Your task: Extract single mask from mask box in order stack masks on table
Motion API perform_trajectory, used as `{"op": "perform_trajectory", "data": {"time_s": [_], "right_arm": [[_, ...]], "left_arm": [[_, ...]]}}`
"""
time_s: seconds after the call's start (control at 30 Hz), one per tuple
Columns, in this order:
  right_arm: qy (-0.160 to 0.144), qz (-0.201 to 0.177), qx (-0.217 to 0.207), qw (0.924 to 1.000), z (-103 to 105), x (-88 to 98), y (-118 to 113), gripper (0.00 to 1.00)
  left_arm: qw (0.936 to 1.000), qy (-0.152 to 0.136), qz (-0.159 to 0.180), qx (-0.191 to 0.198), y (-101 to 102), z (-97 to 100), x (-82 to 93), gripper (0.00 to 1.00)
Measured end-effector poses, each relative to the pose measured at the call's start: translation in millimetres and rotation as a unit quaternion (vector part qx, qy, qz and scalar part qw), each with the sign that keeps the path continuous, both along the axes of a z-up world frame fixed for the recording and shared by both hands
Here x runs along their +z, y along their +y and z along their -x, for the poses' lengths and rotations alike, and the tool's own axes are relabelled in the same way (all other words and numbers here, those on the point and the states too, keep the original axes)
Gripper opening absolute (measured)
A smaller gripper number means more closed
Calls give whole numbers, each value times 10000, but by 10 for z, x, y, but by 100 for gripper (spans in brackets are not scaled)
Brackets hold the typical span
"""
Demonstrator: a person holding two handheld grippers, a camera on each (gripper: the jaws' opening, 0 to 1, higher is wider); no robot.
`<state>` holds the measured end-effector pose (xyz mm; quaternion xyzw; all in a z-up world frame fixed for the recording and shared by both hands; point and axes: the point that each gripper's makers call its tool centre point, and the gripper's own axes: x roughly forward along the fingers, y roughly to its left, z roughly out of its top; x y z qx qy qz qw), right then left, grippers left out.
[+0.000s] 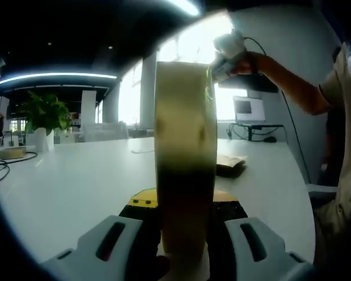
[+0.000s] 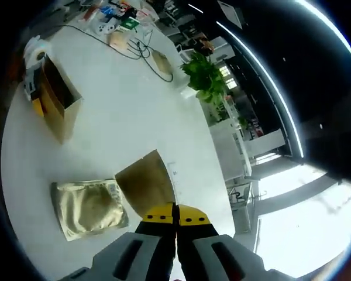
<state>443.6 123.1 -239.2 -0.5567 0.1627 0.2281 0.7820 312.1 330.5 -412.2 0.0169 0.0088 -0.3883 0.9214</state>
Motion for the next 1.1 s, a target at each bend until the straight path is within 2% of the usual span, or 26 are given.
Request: {"op": "perform_trajectory", "data": {"time_s": [0.33,1.1], "right_arm": [[21,8,-157,9999,-164,-50,-49,0],[-15,41,-308,9995,-287,-93,-64,0]], "left_arm": [[10000,1,3,2,0,-4,-2,19],[10000,3,5,7,-5,4,9,19]]}}
